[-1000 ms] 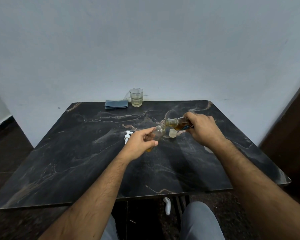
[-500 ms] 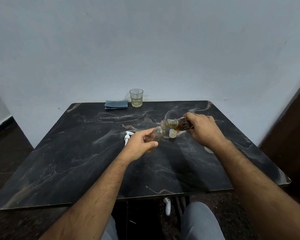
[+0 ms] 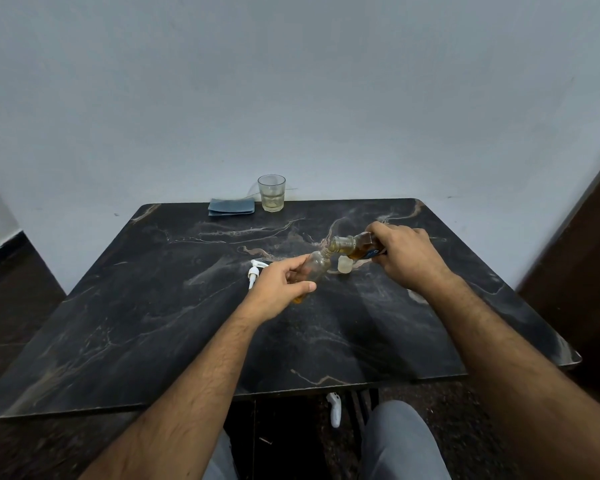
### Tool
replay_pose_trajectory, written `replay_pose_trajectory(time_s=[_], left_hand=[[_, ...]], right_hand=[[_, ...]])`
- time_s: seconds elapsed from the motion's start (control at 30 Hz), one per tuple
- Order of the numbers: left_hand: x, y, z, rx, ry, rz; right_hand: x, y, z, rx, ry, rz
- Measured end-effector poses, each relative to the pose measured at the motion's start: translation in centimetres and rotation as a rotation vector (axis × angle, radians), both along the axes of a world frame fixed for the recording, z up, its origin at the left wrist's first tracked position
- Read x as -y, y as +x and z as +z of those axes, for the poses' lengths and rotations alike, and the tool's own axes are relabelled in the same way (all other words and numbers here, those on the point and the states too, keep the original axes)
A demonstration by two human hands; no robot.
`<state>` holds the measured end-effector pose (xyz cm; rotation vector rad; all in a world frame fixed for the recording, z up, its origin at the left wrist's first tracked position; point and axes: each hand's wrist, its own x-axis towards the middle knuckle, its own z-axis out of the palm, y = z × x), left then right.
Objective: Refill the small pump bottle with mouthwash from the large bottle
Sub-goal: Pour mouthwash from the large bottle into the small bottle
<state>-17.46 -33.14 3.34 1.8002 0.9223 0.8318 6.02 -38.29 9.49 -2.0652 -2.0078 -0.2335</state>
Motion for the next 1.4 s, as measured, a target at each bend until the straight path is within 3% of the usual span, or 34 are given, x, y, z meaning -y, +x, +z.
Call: replay_pose_trajectory(time_s=[1.4], left_hand=[[-0.15,0.15,-0.27,0.001,-0.008,-0.007]], right_hand=[[0.10,0.12,0.72,0.040,-0.022,0.005]])
